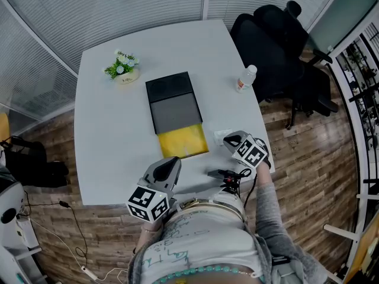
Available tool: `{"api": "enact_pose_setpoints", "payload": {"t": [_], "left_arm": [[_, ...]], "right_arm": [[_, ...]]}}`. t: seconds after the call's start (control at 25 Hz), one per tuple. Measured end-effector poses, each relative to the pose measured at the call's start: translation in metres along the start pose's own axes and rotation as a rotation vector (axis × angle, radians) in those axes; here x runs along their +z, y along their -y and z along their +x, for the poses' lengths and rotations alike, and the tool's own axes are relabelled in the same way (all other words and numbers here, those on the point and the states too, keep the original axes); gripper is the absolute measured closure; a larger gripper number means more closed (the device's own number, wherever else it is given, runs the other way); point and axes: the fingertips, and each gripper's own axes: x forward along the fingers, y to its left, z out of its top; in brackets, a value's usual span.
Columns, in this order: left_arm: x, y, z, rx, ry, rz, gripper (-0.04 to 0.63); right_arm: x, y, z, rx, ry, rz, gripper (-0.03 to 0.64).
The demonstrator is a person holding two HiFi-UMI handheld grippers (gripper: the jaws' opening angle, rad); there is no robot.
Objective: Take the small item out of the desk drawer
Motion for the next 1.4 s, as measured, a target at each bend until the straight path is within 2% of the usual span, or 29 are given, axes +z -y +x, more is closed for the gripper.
{"api": "enact_pose_setpoints", "payload": {"t": [0.2, 0.48, 0.68, 1.04, 1.2, 1.4], "left_arm": [[0.004, -0.001, 0.001, -0.007, 0.007, 0.004, 0.598], [0.009, -0.004, 0.004, -0.014, 0.013, 0.014, 0.598], [0.016, -0.005, 0.003, -0.009, 0.033, 0.027, 0.597], [0.051, -0.004, 0.003, -0.009, 0.177, 0.093, 0.598], [0.076, -0.001, 0.0, 0.004, 0.229, 0.118, 0.597], [0.096, 0.0, -0.005, 0.017, 0.289, 0.157, 0.598]], "right_arm": [[0.033, -0.01, -0.018, 0.004, 0.117, 0.001, 0.614], [0.081, -0.031, -0.04, 0.017, 0.262, -0.051, 0.614], [0.121, -0.052, -0.06, 0.029, 0.455, -0.074, 0.614], [0.202, -0.086, -0.107, 0.016, 0.728, -0.153, 0.614], [0.235, -0.095, -0.13, 0.033, 0.861, -0.125, 0.614], [0.259, -0.1, -0.151, 0.031, 0.94, -0.12, 0.614]]}}
